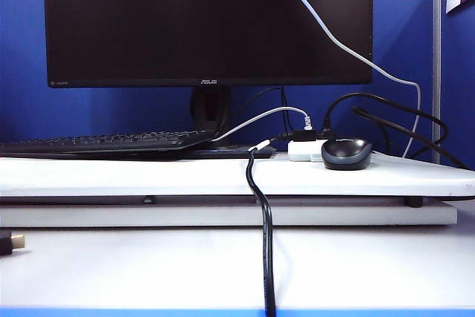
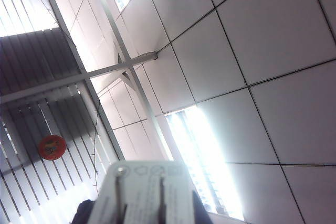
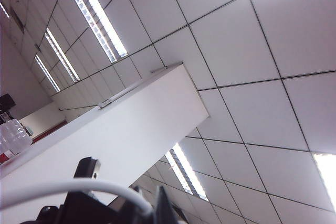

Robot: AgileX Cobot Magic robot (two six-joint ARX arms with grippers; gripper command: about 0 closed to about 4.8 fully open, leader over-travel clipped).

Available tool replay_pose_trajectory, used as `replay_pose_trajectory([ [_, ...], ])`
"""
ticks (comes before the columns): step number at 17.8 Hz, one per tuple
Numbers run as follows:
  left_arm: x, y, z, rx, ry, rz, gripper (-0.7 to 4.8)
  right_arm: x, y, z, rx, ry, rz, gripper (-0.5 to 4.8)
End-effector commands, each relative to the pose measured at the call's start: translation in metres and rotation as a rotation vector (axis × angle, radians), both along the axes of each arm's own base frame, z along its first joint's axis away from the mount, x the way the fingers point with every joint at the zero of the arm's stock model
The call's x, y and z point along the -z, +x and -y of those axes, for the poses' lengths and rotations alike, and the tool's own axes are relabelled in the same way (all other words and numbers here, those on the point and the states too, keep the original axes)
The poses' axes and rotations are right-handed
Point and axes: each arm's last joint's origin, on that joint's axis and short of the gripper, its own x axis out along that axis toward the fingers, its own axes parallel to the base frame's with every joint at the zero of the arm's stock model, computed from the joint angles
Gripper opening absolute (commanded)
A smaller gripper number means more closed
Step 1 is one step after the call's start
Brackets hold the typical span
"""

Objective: Pick up the Type-C charging cable and the charging base, insert one end of the Type-C charger into the corresponding slot on the base, and finally place the plugged-in charger back on the table.

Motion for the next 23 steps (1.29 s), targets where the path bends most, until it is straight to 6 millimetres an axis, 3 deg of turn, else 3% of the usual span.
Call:
replay_pose_trajectory([
  [1,-0.0061,-0.0096,-0.0027,0.005,-0.014,0.039,-0.06,-0.0021,-0.0033,0.0015,-0.003,0.014,0.025,-0.01],
  [23,-0.0056,-0.0119,-0.0019,0.039,0.042,0.038,-0.06,0.0006,0.0004,-0.0003,-0.042,0.012,-0.023,-0.01],
])
